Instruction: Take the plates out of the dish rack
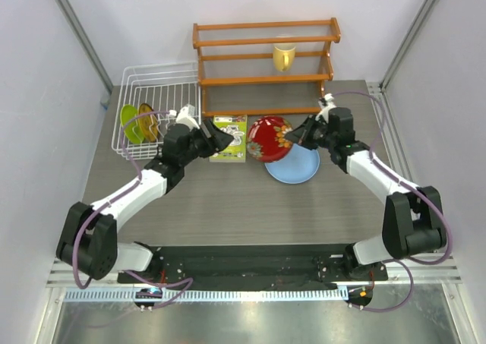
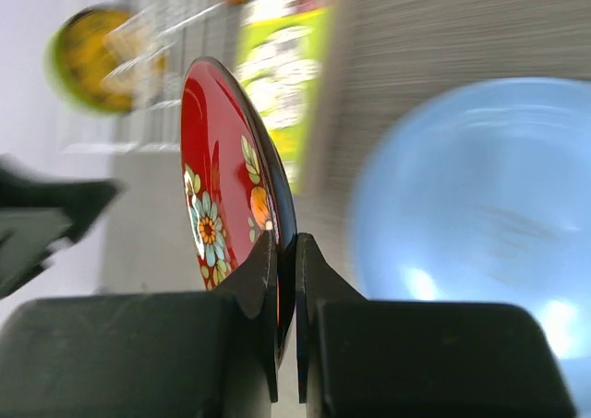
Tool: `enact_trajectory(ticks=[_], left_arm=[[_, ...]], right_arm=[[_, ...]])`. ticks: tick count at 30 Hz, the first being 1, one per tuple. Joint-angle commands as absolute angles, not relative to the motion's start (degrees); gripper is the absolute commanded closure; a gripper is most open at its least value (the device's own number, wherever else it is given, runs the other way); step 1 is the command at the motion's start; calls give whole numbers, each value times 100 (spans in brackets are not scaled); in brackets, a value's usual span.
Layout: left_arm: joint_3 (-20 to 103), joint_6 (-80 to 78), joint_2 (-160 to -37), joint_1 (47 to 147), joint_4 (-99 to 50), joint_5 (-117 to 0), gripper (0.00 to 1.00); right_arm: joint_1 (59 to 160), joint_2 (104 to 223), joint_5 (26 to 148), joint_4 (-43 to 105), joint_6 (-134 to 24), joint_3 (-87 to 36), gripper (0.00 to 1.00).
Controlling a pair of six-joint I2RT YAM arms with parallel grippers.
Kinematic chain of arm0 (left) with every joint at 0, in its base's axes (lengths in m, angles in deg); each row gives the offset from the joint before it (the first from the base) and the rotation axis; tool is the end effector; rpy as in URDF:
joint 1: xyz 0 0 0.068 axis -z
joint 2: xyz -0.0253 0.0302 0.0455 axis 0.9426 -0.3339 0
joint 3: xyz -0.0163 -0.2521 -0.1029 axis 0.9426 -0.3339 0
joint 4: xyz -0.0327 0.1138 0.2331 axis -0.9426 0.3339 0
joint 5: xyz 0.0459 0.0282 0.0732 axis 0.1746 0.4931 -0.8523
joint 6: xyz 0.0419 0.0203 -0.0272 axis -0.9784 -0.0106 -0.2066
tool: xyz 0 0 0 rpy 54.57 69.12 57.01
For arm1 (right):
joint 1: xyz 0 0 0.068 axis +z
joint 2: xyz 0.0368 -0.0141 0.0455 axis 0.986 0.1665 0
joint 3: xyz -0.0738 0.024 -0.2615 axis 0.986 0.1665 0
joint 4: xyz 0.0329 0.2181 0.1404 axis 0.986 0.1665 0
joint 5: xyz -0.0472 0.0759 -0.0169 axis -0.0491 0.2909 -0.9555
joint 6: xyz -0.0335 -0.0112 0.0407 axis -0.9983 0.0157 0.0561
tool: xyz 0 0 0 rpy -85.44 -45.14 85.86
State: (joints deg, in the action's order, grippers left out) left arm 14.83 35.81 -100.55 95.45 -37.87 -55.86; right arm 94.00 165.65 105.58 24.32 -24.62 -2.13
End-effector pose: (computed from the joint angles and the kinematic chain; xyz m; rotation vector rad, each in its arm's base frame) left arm 0.2760 -0.1358 0.2620 -0.2568 1.9715 -1.0348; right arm 0.3139 0.0922 0.2559 0.1165 2.1064 1.0129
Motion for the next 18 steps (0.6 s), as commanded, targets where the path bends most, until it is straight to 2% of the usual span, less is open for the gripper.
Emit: enact_trajectory(ticks=[1,4,10,18], left_arm=[[1796,2487,-9468,9537,-2622,-7251,29],[1831,1942,-9046,9528,-2241,-8216,28],[1936,1027,-8360,9528,-1661,-9588,20],[2060,429,-8342,9528,-1335,-10619,16]], right_arm=[[8764,15916,9479,3604,-3358,-293,99],[8473,15933,9415,3948,-3561,-196,99],[8349,16284,9485,3948,-3562,-11,99],[8340,16864,9985,3325,-3509,129,99]])
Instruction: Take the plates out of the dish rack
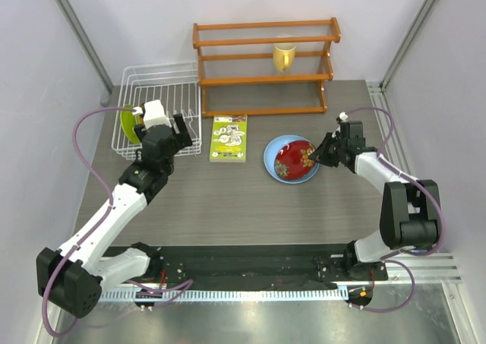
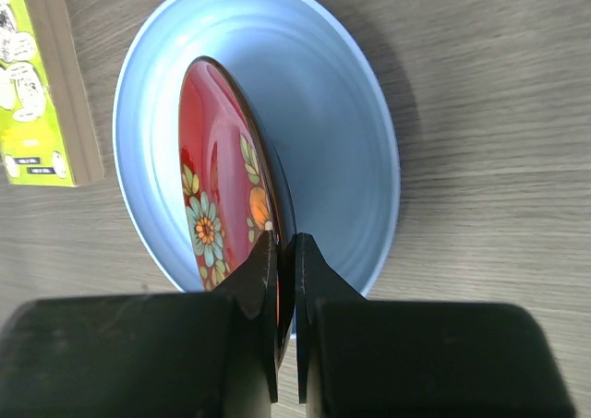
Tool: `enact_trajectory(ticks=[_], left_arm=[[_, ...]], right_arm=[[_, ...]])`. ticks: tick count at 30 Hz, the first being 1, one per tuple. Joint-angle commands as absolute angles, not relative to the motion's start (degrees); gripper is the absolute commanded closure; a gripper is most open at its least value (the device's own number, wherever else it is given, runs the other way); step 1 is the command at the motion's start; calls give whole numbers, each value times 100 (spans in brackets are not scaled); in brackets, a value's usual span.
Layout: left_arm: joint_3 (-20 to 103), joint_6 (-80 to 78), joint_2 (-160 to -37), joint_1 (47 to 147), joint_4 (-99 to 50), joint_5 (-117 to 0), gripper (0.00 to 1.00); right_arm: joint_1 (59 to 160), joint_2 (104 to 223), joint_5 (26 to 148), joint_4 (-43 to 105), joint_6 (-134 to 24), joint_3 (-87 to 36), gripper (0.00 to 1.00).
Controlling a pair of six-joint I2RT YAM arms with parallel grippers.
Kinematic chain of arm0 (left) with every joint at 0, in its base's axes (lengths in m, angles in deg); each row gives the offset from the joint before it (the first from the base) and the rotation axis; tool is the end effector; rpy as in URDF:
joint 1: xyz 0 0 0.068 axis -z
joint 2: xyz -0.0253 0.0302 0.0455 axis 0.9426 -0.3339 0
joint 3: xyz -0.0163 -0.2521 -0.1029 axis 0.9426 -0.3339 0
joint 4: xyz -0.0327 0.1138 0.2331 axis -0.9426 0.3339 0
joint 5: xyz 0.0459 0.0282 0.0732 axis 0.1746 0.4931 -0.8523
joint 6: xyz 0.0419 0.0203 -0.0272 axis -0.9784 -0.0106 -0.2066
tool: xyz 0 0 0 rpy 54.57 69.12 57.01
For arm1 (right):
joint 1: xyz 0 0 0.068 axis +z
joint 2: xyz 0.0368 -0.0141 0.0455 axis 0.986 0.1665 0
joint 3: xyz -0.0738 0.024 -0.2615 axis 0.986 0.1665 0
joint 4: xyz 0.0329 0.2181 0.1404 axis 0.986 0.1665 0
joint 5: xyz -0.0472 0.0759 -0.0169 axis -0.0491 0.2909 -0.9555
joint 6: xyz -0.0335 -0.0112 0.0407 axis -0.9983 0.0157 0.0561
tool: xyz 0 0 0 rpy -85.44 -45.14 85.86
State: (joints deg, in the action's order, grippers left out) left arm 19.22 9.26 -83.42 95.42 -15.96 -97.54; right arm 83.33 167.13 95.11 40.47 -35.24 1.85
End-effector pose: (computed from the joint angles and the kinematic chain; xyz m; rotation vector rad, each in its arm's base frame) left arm 0.2271 -0.0854 0.3278 -0.3107 1.7940 -0.0703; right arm 0.3028 0.0253 0.2001 0.3587 2.3937 0.5734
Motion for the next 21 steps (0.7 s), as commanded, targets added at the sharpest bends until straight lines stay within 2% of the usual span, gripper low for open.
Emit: enact_trajectory(ticks=[1,3,6,7,9,11,13,15,16,21], left_arm=[[2060,376,-8351,9528,-1326,-10663,13],[2042,367,-8342,9528,-1326,-10830,10],[2042,341,-8324,9528,-1308,-10874,7],[2042,341,-8316,9528,-1300,-10892,1],[2033,332,-8324,9528,-1317,-10910,0],[2042,314,-8368,9528,-1335,-10936,1],[2060,314,-8412,9528,-1353,-10971,0],[2095,314,-8482,9528,-1326,-10989,0],[2121,323,-8491,9519,-1317,-11024,1],[2191,262,-8614,9493,-1300,-11129,0]], right_arm=[[8340,16934,10074,3150,-3509,121,99],[8340,17145,10188,3087,-3474,33,99],[8340,17426,10311,3078,-3456,-55,92],[8340,17462,10329,3078,-3430,-64,82],[8340,17559,10373,3069,-3430,-90,70],[8349,17656,10399,3087,-3430,-125,53],[8340,17734,10374,3209,-3508,-169,26],[8340,17761,10268,3472,-3623,-283,16],[8340,17753,10111,3587,-3676,-319,13],[8340,17446,9443,4210,-4080,-521,9]])
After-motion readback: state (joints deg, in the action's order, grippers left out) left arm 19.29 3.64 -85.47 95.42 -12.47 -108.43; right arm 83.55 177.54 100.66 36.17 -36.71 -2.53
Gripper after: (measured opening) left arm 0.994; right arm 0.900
